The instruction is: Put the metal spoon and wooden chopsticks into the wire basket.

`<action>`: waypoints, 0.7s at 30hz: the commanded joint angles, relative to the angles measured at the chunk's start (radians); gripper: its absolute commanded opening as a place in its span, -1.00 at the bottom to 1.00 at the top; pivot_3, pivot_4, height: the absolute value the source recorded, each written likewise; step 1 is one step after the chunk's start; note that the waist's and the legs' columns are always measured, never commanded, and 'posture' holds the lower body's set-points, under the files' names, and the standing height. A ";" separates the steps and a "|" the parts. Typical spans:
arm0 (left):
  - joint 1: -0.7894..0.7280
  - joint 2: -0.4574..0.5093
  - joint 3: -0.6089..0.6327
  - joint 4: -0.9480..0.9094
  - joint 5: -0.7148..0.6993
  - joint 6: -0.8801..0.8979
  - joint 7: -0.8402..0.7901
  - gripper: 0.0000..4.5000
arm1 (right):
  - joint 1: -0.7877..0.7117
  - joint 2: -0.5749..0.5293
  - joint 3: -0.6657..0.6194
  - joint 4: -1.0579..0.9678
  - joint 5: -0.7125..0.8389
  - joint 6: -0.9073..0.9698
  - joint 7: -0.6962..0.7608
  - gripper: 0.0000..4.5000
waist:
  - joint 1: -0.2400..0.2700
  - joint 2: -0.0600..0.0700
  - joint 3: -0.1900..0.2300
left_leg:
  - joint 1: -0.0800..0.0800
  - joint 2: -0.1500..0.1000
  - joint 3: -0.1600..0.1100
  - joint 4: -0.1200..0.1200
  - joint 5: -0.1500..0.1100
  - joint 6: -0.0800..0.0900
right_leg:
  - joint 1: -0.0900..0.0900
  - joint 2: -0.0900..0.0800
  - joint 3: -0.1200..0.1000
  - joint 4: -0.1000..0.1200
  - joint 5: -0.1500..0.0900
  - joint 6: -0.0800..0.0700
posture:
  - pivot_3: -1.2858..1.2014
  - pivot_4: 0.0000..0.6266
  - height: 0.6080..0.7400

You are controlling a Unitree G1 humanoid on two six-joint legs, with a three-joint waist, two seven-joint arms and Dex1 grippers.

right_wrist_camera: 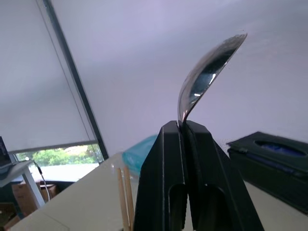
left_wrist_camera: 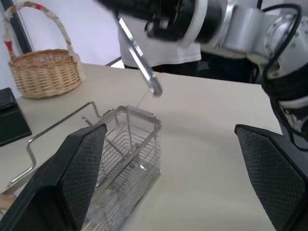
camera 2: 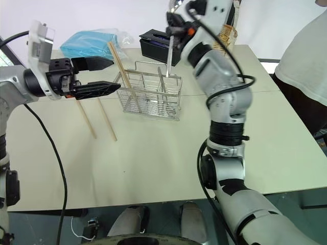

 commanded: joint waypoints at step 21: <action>0.009 0.050 0.126 -0.109 -0.065 0.066 0.103 1.00 | 0.082 0.037 0.026 0.229 -0.048 -0.394 0.107 0.97 | -0.004 0.000 0.000 | 0.000 0.000 0.000 0.000 0.000 -0.001 | -0.001 0.002 0.000 0.002 0.000 0.000 | 0.03 -0.52 -0.21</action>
